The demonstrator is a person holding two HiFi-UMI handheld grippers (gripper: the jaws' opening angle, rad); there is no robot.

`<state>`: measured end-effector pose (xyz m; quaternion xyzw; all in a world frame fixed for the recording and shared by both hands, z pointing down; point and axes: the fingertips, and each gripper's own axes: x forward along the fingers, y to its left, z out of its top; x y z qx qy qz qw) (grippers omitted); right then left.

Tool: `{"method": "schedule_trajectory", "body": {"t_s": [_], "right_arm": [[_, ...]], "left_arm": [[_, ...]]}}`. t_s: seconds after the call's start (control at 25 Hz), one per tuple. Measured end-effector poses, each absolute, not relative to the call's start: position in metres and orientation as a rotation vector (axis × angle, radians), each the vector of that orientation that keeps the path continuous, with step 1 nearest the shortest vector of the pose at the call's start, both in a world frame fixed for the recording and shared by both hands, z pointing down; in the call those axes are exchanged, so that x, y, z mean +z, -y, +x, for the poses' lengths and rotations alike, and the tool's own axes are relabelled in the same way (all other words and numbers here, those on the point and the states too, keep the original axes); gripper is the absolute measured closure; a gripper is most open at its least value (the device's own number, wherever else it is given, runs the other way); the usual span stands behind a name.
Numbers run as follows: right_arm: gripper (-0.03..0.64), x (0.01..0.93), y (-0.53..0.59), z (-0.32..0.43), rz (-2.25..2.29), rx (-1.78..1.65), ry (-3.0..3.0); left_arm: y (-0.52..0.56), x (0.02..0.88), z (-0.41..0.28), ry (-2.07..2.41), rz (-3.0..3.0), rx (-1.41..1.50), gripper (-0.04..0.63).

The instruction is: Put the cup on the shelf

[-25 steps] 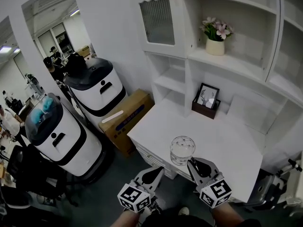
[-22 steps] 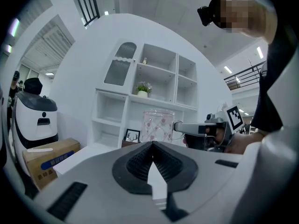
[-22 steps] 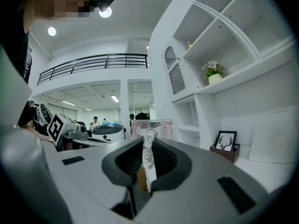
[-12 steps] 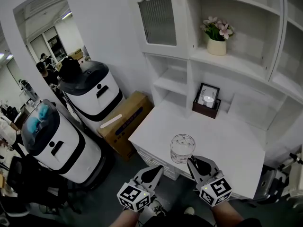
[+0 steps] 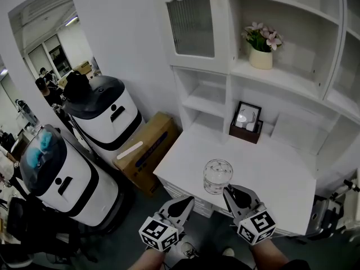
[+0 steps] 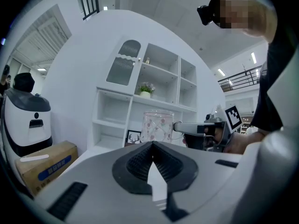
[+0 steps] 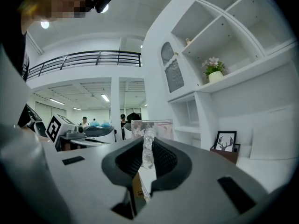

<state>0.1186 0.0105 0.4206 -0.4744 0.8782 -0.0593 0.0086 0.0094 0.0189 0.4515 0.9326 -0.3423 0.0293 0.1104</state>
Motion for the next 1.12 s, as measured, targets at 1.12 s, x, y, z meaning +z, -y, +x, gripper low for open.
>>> {"method": "schedule_trajectory", "body": {"t_s": [1.12], "right_arm": [[0.588, 0.423, 0.043, 0.053, -1.687, -0.175, -2.623]], "left_arm": [[0.035, 0.465, -0.062, 0.821, 2.785, 0.089, 0.591]]}}
